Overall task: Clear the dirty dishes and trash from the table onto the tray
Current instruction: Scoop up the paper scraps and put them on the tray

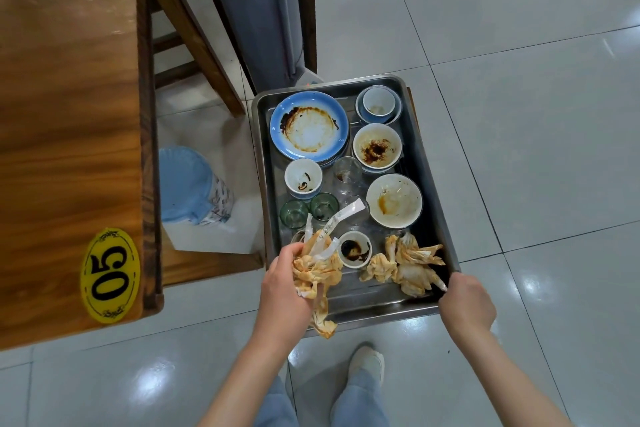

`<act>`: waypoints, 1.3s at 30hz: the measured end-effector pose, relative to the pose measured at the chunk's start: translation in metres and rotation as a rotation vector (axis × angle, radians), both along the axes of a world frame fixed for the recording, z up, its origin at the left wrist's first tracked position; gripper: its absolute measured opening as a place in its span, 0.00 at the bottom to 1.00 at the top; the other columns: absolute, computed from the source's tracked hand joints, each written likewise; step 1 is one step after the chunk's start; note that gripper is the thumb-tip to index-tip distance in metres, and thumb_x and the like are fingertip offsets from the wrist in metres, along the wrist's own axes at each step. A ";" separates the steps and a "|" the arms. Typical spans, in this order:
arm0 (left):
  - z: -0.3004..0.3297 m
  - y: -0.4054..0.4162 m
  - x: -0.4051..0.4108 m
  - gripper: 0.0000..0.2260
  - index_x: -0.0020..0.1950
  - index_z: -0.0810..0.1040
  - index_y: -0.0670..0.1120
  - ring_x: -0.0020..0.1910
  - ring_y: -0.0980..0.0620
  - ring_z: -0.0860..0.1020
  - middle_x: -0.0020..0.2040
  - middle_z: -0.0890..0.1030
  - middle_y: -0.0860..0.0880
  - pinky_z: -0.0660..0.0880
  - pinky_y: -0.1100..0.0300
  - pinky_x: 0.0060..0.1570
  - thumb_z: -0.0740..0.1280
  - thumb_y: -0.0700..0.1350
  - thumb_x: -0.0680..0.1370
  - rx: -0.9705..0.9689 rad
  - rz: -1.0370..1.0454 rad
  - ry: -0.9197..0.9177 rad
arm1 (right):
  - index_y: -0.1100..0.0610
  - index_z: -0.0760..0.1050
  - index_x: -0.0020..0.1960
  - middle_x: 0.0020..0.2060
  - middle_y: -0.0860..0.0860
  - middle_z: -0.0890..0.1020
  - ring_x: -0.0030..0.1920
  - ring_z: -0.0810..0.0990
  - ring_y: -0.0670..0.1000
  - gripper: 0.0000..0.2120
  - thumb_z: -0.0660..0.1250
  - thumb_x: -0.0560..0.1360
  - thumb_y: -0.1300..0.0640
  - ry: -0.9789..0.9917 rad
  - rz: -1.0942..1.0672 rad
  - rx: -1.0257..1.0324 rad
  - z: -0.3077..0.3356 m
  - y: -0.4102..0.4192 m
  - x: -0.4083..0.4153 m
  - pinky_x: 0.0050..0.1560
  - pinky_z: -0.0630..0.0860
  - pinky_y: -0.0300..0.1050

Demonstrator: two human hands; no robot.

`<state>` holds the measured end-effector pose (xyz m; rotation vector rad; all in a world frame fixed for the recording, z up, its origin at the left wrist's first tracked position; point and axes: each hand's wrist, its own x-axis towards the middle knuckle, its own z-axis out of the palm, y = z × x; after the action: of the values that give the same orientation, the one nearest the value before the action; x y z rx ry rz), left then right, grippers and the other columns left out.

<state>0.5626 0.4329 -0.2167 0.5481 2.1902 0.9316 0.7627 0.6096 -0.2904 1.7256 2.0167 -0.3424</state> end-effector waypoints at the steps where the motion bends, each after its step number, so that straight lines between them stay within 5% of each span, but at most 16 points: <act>1: 0.000 -0.001 0.000 0.22 0.61 0.69 0.58 0.54 0.58 0.74 0.55 0.76 0.56 0.76 0.56 0.54 0.74 0.45 0.71 0.000 0.000 0.000 | 0.61 0.74 0.46 0.44 0.56 0.75 0.43 0.74 0.59 0.05 0.60 0.73 0.67 0.019 -0.009 0.026 0.000 -0.001 0.000 0.35 0.67 0.43; 10: -0.001 0.000 0.000 0.22 0.60 0.70 0.58 0.54 0.57 0.75 0.55 0.77 0.55 0.74 0.60 0.53 0.74 0.45 0.71 0.018 0.025 -0.009 | 0.61 0.75 0.41 0.39 0.54 0.73 0.32 0.70 0.55 0.02 0.68 0.70 0.66 0.589 -0.101 0.312 0.024 -0.014 -0.007 0.29 0.61 0.40; 16: -0.002 -0.001 0.000 0.22 0.59 0.68 0.60 0.53 0.58 0.75 0.55 0.77 0.56 0.75 0.60 0.52 0.74 0.46 0.71 0.019 0.031 -0.015 | 0.60 0.73 0.41 0.36 0.54 0.75 0.34 0.70 0.50 0.03 0.67 0.71 0.66 0.713 -0.018 0.299 0.029 -0.020 -0.031 0.31 0.62 0.35; 22: -0.004 -0.005 -0.002 0.21 0.59 0.69 0.60 0.53 0.57 0.75 0.54 0.76 0.57 0.75 0.62 0.51 0.73 0.47 0.72 0.011 0.035 -0.037 | 0.59 0.72 0.42 0.33 0.47 0.73 0.38 0.74 0.52 0.02 0.64 0.74 0.62 0.835 -0.726 0.310 0.033 -0.008 -0.059 0.33 0.66 0.36; 27: -0.005 -0.005 -0.002 0.22 0.60 0.68 0.59 0.53 0.58 0.75 0.55 0.76 0.56 0.74 0.65 0.49 0.74 0.46 0.72 0.009 0.043 -0.046 | 0.57 0.70 0.43 0.36 0.47 0.74 0.39 0.74 0.50 0.01 0.62 0.72 0.59 0.904 -0.917 0.491 0.042 0.010 -0.068 0.41 0.68 0.43; 33: -0.004 -0.003 0.001 0.23 0.62 0.70 0.56 0.55 0.56 0.75 0.56 0.77 0.55 0.76 0.55 0.55 0.74 0.45 0.71 0.010 0.028 -0.043 | 0.57 0.74 0.43 0.37 0.49 0.78 0.41 0.78 0.53 0.03 0.65 0.73 0.58 0.781 -0.734 0.379 0.033 0.026 -0.067 0.41 0.71 0.44; 39: -0.005 -0.006 -0.002 0.22 0.59 0.68 0.61 0.53 0.59 0.75 0.55 0.76 0.57 0.75 0.64 0.50 0.74 0.45 0.72 0.010 0.016 -0.042 | 0.57 0.77 0.53 0.48 0.55 0.82 0.46 0.79 0.53 0.11 0.70 0.72 0.54 0.676 -0.482 0.123 0.015 0.042 -0.070 0.45 0.75 0.45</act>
<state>0.5605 0.4274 -0.2222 0.5116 2.1567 0.9542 0.6928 0.6511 -0.2755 2.4042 2.0308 -1.1049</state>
